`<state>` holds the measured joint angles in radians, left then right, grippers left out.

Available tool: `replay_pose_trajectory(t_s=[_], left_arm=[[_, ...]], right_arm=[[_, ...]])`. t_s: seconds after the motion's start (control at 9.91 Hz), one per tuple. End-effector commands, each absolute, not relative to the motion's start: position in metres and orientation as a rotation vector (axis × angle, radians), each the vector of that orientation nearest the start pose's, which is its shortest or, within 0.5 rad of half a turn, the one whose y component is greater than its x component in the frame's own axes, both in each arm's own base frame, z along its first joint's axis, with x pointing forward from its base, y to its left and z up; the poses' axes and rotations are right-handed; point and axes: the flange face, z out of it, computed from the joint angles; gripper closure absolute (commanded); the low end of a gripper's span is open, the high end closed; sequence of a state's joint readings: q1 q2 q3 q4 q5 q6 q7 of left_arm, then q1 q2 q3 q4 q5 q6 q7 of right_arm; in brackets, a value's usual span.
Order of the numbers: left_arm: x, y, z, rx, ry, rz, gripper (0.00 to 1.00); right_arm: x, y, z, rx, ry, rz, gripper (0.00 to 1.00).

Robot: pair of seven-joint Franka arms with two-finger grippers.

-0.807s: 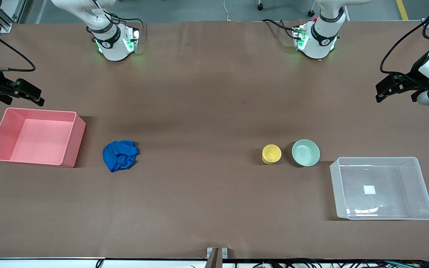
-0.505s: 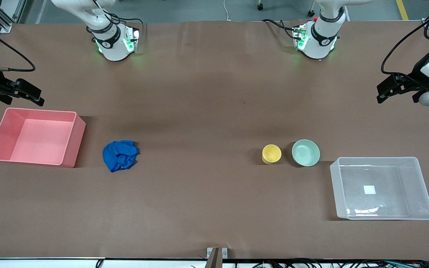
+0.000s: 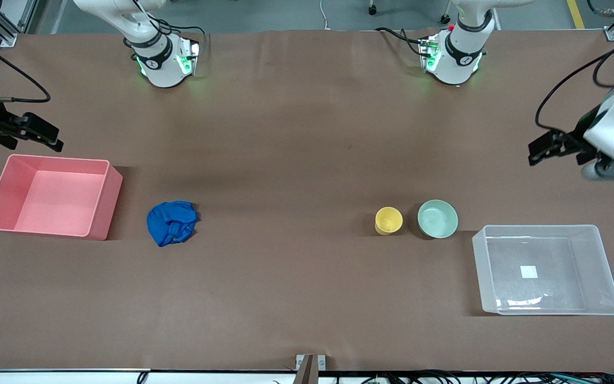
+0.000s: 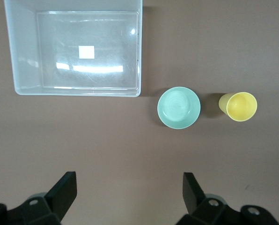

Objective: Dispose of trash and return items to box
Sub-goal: 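Move the left gripper toward the green bowl while the right gripper starts reaching, then grasp the green bowl with the left gripper while the right gripper reaches the cloth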

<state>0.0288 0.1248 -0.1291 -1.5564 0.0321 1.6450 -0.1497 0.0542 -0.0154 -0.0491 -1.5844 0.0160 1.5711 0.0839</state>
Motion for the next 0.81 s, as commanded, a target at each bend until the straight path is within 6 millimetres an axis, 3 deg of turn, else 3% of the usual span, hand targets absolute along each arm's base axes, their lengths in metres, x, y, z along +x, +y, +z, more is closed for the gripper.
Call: replay_pose_trajectory(t_s=[0.0, 0.3, 0.5, 0.71], left_arm=[[0.601, -0.056, 0.486, -3.089, -0.264, 0.080, 0.00], [0.586, -0.087, 0.375, -3.072, -0.548, 0.020, 0.00], [0.587, -0.099, 0.306, -3.058, -0.713, 0.016, 0.00], [0.580, -0.100, 0.261, -3.044, -0.765, 0.065, 0.00]], right_arm=[[0.550, 0.004, 0.624, -3.120, 0.132, 0.001, 0.00], [0.560, 0.011, 0.600, -3.121, 0.115, -0.010, 0.04], [0.568, 0.030, 0.547, -3.127, 0.062, 0.011, 0.04], [0.581, 0.042, 0.485, -3.134, 0.035, 0.013, 0.04]])
